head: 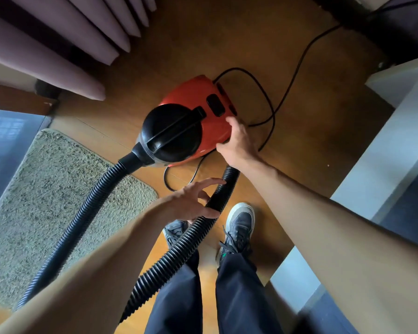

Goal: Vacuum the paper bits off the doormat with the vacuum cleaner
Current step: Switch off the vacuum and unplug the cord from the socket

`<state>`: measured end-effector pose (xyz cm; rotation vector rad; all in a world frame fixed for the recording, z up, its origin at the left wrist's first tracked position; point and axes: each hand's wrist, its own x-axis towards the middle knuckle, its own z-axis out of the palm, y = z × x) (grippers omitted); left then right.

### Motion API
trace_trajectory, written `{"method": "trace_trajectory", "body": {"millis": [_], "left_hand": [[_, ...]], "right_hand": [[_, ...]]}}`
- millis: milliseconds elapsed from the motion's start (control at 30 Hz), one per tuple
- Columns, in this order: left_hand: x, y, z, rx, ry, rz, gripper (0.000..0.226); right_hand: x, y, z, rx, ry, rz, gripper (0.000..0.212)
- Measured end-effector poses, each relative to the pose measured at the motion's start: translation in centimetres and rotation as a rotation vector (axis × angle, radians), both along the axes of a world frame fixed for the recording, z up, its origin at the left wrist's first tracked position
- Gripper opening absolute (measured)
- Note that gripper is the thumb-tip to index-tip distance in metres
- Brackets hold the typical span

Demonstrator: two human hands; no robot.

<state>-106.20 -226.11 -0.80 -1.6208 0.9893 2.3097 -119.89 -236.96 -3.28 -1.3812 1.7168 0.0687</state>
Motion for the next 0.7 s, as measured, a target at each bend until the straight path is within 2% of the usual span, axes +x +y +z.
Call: {"method": "trace_trajectory", "body": {"millis": [267, 400, 700], "left_hand": [[0.7, 0.2, -0.8, 0.022, 0.017, -0.002, 0.077], [0.9, 0.3, -1.4, 0.028, 0.026, 0.002, 0.078], [1.5, 0.3, -1.7, 0.038, 0.022, 0.000, 0.082]], "right_hand": [[3.2, -1.5, -2.4, -0.087, 0.044, 0.162, 0.080], [3.0, -1.5, -3.3, -0.121, 0.083, 0.253, 0.092], [3.0, -2.3, -4.0, -0.119, 0.173, 0.362, 0.091]]}}
